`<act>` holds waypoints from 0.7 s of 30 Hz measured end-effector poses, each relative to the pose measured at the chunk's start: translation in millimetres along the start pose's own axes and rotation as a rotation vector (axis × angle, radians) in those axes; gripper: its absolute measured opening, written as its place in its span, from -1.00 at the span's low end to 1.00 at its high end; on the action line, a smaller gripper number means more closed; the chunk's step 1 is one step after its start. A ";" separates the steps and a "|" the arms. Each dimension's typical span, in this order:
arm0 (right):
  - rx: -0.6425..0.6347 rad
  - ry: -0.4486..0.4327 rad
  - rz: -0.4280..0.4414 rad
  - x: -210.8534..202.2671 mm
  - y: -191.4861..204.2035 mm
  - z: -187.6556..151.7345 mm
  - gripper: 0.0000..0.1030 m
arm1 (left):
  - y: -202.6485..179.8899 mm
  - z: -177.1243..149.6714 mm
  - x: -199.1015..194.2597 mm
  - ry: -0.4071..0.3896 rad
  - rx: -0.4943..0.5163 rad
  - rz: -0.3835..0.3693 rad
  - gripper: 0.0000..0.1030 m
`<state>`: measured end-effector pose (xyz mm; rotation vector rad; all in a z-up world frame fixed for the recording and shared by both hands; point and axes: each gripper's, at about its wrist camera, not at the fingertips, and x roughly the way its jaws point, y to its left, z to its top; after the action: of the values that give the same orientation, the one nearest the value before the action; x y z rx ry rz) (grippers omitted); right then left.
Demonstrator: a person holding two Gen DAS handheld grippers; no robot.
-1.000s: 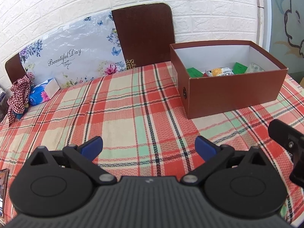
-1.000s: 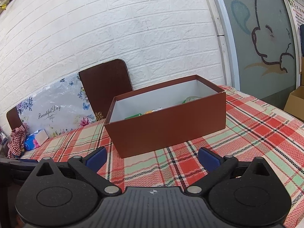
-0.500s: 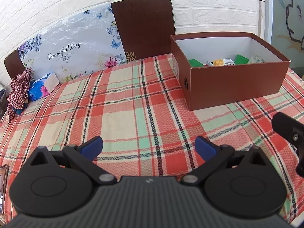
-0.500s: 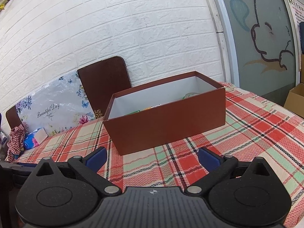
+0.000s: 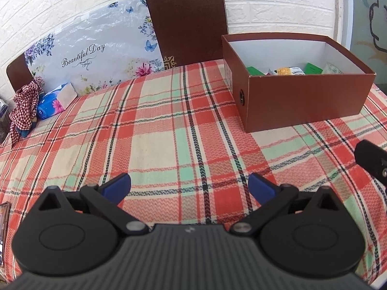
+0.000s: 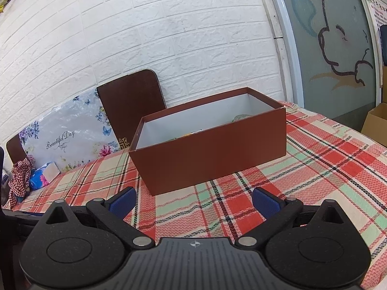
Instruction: Organize objects
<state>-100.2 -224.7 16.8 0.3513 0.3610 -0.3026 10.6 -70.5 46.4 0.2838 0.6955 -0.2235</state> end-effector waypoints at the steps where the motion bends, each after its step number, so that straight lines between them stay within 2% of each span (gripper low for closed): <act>1: 0.001 0.001 0.002 0.6 -1.2 0.3 0.98 | -0.5 0.2 0.2 0.000 0.000 0.001 1.00; 21: 0.008 0.004 0.000 0.6 -3.9 1.3 0.98 | -5.7 -0.9 2.3 0.018 0.041 0.018 1.00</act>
<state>-100.6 -228.9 16.6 0.3602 0.3641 -0.3034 10.1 -75.8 43.2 0.3309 0.7070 -0.2184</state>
